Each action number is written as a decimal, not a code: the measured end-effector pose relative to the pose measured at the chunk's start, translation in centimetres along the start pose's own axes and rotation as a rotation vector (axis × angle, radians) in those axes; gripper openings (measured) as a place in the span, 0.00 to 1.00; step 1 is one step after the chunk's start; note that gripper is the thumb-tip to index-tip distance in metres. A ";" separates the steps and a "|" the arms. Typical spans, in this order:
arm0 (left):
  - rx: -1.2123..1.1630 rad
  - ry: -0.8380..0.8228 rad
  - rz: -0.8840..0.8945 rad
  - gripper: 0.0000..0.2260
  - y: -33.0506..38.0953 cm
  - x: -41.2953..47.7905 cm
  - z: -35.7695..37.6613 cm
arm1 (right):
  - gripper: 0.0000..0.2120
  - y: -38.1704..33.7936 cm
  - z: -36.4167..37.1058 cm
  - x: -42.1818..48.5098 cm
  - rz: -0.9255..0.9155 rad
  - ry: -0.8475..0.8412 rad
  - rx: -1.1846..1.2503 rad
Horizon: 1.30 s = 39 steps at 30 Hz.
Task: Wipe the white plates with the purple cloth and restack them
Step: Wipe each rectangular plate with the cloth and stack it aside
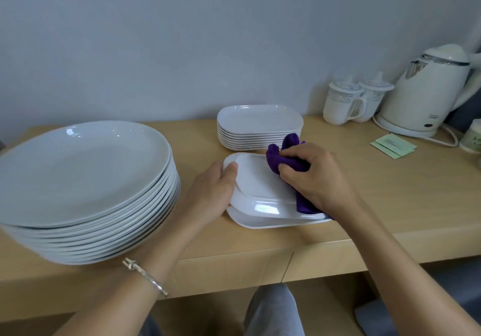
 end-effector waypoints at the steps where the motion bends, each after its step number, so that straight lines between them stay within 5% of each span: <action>1: 0.117 0.030 0.026 0.15 0.4 0.0 -0.2 | 0.08 0.2 0.6 0.0 -0.002 -0.024 -0.034; 6: 0.469 -0.049 0.038 0.22 -1.2 -0.4 0.3 | 0.10 1.2 2.8 -0.2 -0.005 -0.110 -0.092; 9: 0.398 -0.066 0.085 0.26 -1.6 -1.1 0.8 | 0.11 1.5 3.4 -0.1 -0.017 -0.139 -0.085; 13: 0.306 -0.231 0.251 0.45 -0.8 -1.9 2.9 | 0.11 2.1 3.7 -0.1 -0.046 -0.168 -0.054; 17: 0.164 -0.176 0.306 0.41 -0.9 -2.0 2.5 | 0.11 2.5 3.7 -0.2 -0.038 -0.158 -0.058; 21: 0.283 -0.187 0.354 0.51 -0.9 -2.6 2.7 | 0.11 2.5 3.6 0.1 -0.023 -0.133 -0.101; 25: 0.285 -0.144 0.359 0.46 -0.7 -2.9 2.7 | 0.11 0.7 4.4 -0.2 -0.063 -0.005 -0.223; 28: 0.366 -0.159 0.410 0.46 -0.6 -2.8 3.1 | 0.18 -2.2 7.1 -1.8 -0.191 -0.062 -0.211; 36: 0.261 -0.166 0.365 0.40 -1.0 -2.9 2.7 | 0.19 -1.5 6.6 -1.7 -0.168 -0.129 -0.094; 39: 0.236 -0.167 0.320 0.40 -1.2 -3.0 2.1 | 0.15 1.1 4.1 -0.9 -0.092 -0.034 -0.147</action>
Point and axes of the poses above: each hand's wrist, its own x-axis towards the middle knuckle, its own z-axis out of the palm, y = z × x, the point moved 9 cm from there along x, towards the middle knuckle, and after that the axes turned 5 degrees about y, right-handed, at the moved point
